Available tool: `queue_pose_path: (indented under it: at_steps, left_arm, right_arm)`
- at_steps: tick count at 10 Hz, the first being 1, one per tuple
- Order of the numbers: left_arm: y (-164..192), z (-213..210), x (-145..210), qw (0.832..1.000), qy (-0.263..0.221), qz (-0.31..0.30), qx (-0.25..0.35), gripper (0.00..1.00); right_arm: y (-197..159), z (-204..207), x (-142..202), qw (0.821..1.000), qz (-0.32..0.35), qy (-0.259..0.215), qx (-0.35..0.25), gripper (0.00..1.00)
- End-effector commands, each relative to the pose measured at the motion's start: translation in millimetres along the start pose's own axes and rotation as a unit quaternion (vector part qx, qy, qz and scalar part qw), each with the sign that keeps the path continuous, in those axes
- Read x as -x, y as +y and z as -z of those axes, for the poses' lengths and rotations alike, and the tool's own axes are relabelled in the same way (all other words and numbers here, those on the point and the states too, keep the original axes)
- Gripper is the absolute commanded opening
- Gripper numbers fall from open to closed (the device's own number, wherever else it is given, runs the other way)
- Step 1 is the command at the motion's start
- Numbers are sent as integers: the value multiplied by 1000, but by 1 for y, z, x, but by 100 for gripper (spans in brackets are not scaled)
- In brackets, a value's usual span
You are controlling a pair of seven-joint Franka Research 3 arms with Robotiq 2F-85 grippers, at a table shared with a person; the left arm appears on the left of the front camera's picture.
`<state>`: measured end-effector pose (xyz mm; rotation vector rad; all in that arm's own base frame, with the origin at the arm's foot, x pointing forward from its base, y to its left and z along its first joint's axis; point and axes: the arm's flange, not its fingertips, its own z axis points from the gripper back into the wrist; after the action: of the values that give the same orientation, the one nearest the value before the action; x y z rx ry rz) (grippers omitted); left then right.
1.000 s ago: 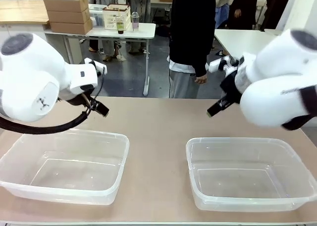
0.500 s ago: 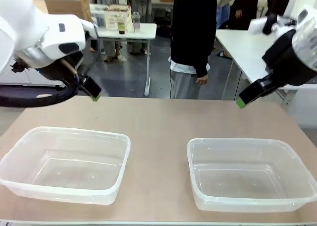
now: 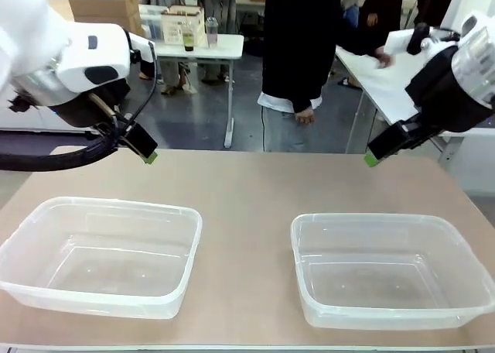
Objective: Sort the waste into each basket.
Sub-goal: Pick up the Organizing box on the left side of the table and lift it.
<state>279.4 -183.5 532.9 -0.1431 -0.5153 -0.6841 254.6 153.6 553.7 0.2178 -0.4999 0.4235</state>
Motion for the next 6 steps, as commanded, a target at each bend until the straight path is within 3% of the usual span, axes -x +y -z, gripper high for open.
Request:
queue_pose_path:
  at_steps: [1,2,3,4,5,6]
  left_arm:
    - [34,-8,9,957,0,-13,288,100]
    - [52,6,12,907,14,-93,412,100]
    - [63,11,17,885,-3,-146,443,100]
    - [81,6,32,862,-55,-192,466,100]
    - [105,-6,57,837,-120,-255,470,100]
    - [125,-20,83,815,-187,-293,464,100]
  right_arm:
    - [-27,-3,23,908,111,-125,-383,100]
    - [-48,1,33,857,239,-119,-441,100]
    - [-67,-2,47,819,312,-124,-464,100]
    - [-86,-7,72,793,338,-164,-481,100]
    - [-108,-6,100,781,364,-184,-473,100]
    - [-126,-4,124,777,398,-154,-464,100]
